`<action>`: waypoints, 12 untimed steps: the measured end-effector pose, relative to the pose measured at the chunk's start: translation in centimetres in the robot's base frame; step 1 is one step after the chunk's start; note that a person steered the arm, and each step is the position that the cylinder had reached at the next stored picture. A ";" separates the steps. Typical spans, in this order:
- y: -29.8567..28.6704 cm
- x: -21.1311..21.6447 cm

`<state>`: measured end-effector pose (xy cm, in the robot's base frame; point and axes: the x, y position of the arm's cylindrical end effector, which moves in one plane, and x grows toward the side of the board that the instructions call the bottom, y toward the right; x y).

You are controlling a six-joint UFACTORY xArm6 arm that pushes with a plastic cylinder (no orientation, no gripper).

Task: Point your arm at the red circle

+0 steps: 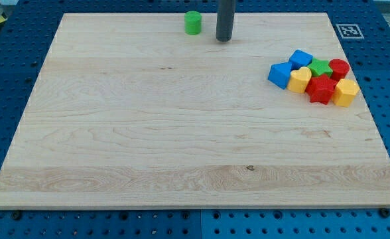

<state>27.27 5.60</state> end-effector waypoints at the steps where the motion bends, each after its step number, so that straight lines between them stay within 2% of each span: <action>1: 2.6 -0.6; 2: 11.7 -0.7; 3: 17.9 -0.7; 5: 19.4 0.3; 6: 20.6 3.0; 9: 23.9 4.6; 12: 24.1 6.1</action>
